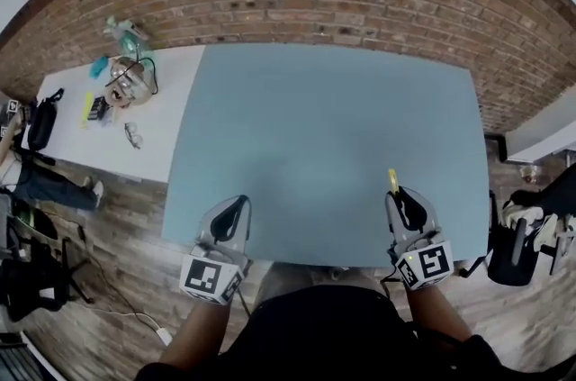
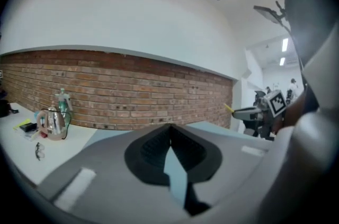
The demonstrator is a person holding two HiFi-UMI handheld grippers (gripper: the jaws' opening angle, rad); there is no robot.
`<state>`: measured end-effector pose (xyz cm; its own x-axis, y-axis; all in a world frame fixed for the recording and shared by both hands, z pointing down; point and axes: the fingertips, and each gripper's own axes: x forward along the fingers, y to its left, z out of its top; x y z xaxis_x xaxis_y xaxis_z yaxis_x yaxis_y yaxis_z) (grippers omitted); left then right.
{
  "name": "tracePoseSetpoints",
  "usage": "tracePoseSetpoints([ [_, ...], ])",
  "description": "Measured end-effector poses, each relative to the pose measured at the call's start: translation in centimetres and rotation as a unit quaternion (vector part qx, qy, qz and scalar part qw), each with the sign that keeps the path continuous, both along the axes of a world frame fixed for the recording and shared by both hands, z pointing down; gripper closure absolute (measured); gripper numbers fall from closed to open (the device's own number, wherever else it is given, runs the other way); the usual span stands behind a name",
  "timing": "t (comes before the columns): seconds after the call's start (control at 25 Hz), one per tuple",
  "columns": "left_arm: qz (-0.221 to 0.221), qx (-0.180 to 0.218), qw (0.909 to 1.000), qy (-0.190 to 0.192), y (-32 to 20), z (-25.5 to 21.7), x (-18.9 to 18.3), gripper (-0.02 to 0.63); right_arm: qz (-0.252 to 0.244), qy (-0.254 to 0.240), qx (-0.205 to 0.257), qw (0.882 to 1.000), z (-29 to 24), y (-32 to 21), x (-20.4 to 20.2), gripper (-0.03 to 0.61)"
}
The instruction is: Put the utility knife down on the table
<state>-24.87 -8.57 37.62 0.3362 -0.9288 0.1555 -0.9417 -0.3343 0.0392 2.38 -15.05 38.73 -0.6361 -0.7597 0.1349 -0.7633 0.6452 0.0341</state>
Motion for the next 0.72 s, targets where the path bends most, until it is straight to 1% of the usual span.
tracePoseSetpoints([
  [0.24,0.082,0.015,0.9965,0.006,-3.9,-0.8,-0.5,0.629,0.066,0.009,0.009,0.998,-1.7,-0.3,-1.0,0.502],
  [0.36,0.118,0.009,0.9929,0.013,-5.2,-0.4,-0.4,0.629,0.094,0.013,0.011,0.995,-2.6,-0.1,-1.1,0.502],
  [0.48,0.144,0.009,0.9894,0.020,-5.9,-0.6,0.0,0.629,0.118,0.011,0.010,0.993,-3.5,0.4,-0.9,0.502],
  [0.6,0.160,0.015,0.9866,0.026,-6.7,-1.2,0.7,0.629,0.124,0.012,0.004,0.992,-3.7,0.9,-1.2,0.503],
  [0.72,0.170,0.027,0.9846,0.028,-7.0,-2.4,1.8,0.629,0.112,0.021,0.002,0.994,-3.5,1.5,-1.7,0.502],
])
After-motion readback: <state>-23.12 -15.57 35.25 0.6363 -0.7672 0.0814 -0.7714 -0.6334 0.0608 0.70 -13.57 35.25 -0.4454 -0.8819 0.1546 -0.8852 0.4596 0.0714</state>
